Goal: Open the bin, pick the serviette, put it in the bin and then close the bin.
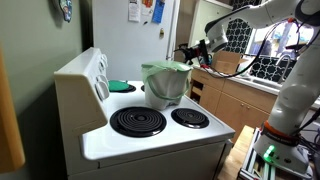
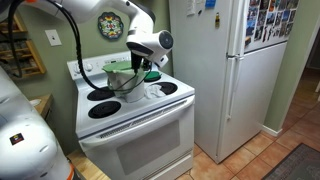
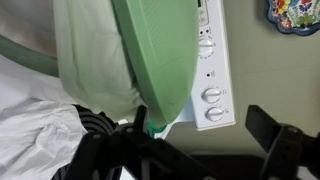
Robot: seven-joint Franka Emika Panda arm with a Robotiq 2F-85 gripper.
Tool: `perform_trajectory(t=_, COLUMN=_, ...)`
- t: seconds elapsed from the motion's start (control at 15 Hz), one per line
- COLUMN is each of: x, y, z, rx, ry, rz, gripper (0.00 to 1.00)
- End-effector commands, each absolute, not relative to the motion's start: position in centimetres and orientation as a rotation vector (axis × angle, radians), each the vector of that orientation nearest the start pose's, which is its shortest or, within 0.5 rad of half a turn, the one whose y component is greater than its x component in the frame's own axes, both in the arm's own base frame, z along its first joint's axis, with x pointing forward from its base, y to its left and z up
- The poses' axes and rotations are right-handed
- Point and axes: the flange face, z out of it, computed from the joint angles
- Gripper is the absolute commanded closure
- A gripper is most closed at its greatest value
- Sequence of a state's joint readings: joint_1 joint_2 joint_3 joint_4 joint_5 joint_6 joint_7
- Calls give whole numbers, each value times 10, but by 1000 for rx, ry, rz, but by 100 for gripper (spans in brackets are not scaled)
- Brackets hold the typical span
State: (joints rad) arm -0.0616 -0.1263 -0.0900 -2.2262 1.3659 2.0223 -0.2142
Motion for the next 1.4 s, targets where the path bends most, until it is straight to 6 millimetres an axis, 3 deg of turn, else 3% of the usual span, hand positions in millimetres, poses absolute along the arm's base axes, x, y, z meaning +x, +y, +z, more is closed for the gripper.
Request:
perform_trajectory(t=0.0, x=517, y=-25, z=470, rx=-1783, ry=603, rz=-151, gripper=0)
perform_trajectory(t=1.33, x=519, y=-21, z=478, rx=-1704, ry=427, rz=-220, gripper=0)
